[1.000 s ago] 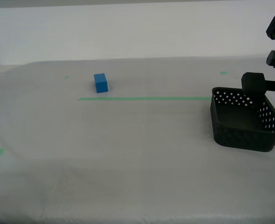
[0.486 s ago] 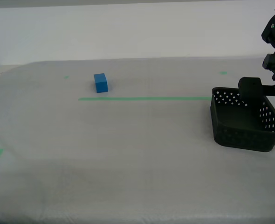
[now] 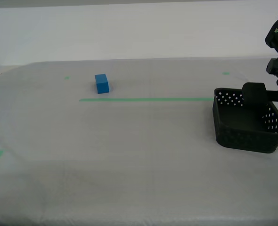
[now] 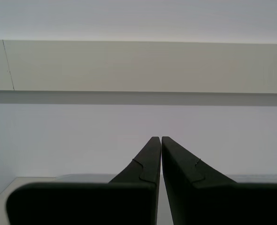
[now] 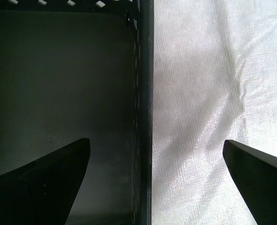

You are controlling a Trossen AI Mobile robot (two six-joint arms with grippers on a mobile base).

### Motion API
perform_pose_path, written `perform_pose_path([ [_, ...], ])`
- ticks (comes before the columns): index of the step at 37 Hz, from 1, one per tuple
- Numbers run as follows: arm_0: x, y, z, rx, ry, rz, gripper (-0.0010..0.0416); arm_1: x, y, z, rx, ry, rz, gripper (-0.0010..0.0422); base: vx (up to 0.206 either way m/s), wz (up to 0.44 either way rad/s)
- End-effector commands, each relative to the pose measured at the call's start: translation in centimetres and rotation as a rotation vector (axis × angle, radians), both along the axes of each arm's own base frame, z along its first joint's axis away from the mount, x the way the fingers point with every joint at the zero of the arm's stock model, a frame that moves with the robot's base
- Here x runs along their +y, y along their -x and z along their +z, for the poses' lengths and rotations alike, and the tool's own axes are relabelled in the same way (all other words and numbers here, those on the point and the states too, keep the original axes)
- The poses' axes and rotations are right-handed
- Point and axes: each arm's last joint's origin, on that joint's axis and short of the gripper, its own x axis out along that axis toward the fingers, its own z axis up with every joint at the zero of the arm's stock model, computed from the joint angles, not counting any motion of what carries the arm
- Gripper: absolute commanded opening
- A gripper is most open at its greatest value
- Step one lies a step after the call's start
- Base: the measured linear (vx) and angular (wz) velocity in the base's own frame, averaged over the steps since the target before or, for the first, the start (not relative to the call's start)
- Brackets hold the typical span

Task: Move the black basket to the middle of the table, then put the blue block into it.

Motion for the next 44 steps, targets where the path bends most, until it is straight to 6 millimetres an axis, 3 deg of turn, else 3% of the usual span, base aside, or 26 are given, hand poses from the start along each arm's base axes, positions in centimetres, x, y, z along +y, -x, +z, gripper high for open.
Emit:
perform_pose_path([
  [1, 0.04, -0.01, 0.00, -0.002, 0.006, 0.001, 0.0396, -0.01, 0.01, 0.08, -0.006, -0.002, 0.001, 0.0000, 0.000, 0.000],
  [8, 0.09, -0.01, 0.00, -0.004, 0.006, 0.004, 0.0376, -0.01, 0.01, 0.08, -0.006, -0.002, 0.001, 0.0000, 0.000, 0.000],
  [21, 0.27, 0.02, 0.00, -0.001, -0.007, 0.016, 0.0274, -0.01, 0.01, 0.08, -0.006, -0.002, 0.001, 0.0000, 0.000, 0.000],
  [27, 0.38, 0.05, -0.01, 0.000, -0.007, 0.020, 0.0209, 0.00, 0.01, 0.08, -0.006, -0.002, 0.001, 0.0000, 0.000, 0.000],
  [41, 0.47, 0.01, 0.01, 0.001, -0.034, 0.031, -0.0003, 0.00, 0.01, 0.08, -0.006, -0.002, 0.001, 0.0000, 0.000, 0.000],
  [44, 0.47, 0.00, 0.01, 0.000, -0.034, 0.033, 0.0004, 0.00, 0.01, 0.08, -0.006, -0.002, 0.001, 0.0000, 0.000, 0.000],
])
